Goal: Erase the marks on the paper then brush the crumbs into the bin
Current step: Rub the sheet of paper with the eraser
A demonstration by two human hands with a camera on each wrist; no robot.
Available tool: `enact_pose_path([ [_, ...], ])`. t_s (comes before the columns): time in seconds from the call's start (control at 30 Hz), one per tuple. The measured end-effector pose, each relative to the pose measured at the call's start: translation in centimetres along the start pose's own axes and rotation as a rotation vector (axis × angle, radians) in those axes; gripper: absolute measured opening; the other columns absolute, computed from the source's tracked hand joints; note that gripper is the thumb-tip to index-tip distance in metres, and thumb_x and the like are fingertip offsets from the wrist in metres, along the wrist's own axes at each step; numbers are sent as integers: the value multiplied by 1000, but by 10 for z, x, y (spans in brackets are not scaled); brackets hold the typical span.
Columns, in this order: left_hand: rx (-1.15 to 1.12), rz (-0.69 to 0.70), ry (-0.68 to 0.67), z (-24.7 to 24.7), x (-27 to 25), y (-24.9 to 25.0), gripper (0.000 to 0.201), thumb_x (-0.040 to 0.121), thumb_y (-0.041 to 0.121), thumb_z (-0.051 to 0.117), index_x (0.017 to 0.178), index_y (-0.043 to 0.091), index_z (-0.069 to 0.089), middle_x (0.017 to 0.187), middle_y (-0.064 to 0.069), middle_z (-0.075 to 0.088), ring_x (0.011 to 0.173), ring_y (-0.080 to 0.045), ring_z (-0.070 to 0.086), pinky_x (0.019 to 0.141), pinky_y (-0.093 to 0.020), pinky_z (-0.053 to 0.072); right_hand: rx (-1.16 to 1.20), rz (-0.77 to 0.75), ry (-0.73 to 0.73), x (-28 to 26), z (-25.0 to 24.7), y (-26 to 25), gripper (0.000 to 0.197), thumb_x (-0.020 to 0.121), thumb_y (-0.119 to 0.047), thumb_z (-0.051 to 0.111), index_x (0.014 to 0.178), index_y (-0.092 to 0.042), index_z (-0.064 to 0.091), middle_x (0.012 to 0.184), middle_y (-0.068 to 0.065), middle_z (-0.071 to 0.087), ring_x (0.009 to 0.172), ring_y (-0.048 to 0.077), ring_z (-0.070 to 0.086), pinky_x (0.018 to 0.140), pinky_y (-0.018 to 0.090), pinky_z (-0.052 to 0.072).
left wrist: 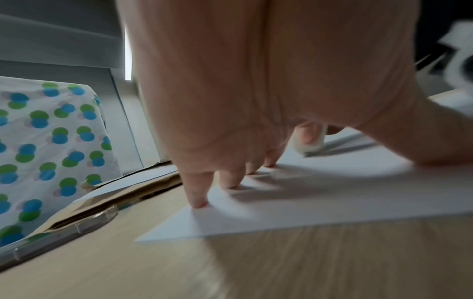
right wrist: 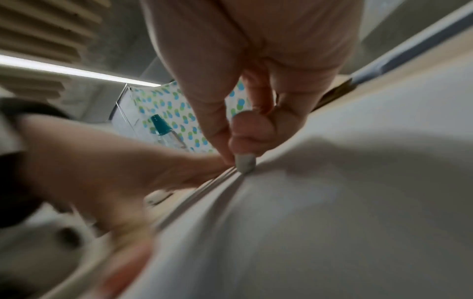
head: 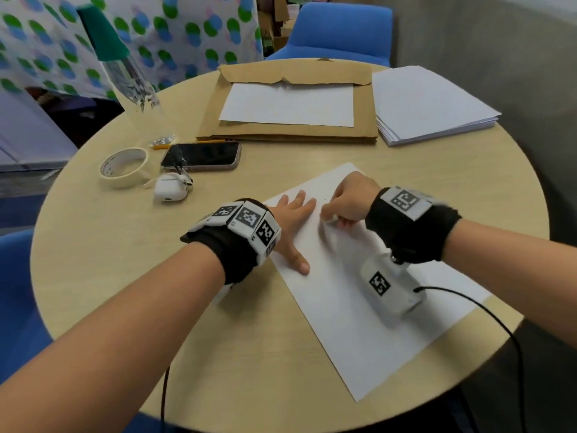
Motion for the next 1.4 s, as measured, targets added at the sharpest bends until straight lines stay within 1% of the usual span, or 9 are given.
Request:
enact_pose_path([
  [0.13, -3, 14, 4, 1, 2, 1, 127, 68, 48, 76, 148, 21, -18, 156, -4, -22, 144, -32, -13, 116, -49, 5, 20, -15, -96, -14, 33, -7, 11, 71, -16, 71, 69, -8, 65, 64, 6, 63, 62, 21, 61, 69, 31, 55],
  [0.23, 15, 6, 8, 0, 1, 1, 125, 69, 50, 75, 148, 20, -18, 156, -3, -22, 145, -30, -12, 116, -48, 5, 6, 50, -50, -4, 13, 2, 20, 70, -21, 73, 82, -6, 70, 74, 9, 67, 69, 23, 63, 61, 28, 51],
  [0.33, 20, -3, 4, 0, 1, 1, 124, 70, 52, 74, 147, 21, -19, 156, -1, -23, 145, -28, -13, 116, -48, 6, -23, 57, 21, 0, -2, 5, 19, 70, -20, 71, 81, -4, 70, 77, 10, 69, 74, 24, 67, 67, 29, 53],
  [0.5, -12, 13, 3, 2, 2, 0, 125, 67, 48, 77, 148, 25, -17, 156, -3, -22, 144, -32, -13, 115, -50, 4, -82, -10, -91, -9, 33, -12, 14, 69, -19, 71, 73, -9, 62, 71, 8, 66, 73, 24, 67, 71, 33, 56],
  [0.63, 28, -8, 14, 0, 0, 0, 123, 71, 52, 73, 147, 21, -18, 156, -2, -23, 145, -29, -12, 116, -48, 6, -160, 30, 2, -2, 2, -2, 19, 68, -17, 67, 82, -5, 69, 83, 12, 73, 80, 25, 71, 74, 33, 58],
  [0.8, 36, 5, 31, 0, 4, 2, 120, 69, 48, 76, 149, 25, -10, 157, -5, -18, 145, -34, -10, 115, -50, 8, -121, -24, -100, -18, 29, -22, 16, 73, -12, 68, 64, -12, 55, 59, 3, 59, 51, 13, 56, 49, 21, 46],
  [1.03, 27, -8, 31, 1, 1, 0, 123, 71, 52, 72, 148, 20, -18, 156, -3, -22, 145, -30, -11, 116, -47, 5, -208, 27, 31, -5, -1, -9, 20, 71, -20, 70, 86, -7, 68, 81, 8, 70, 80, 23, 69, 70, 31, 56],
  [1.2, 31, -7, 22, 2, 3, -1, 125, 69, 51, 74, 148, 20, -18, 156, -4, -22, 145, -31, -12, 115, -49, 5, -148, 20, -93, -19, 27, -13, 16, 75, -11, 68, 64, -10, 56, 45, 0, 58, 49, 14, 56, 35, 14, 37],
  [1.4, 35, -17, 27, 2, 2, 0, 123, 70, 54, 72, 147, 21, -19, 156, -2, -22, 145, -30, -11, 116, -48, 6, -206, 18, 27, -7, -5, -10, 22, 72, -18, 69, 90, -4, 69, 82, 9, 72, 81, 22, 71, 72, 30, 56],
])
Point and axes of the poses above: each hand's wrist, its own x-axis towards the middle knuckle, its own z-axis out of the palm, y = z × x, the point moved 9 cm from there along x, towards the middle knuckle
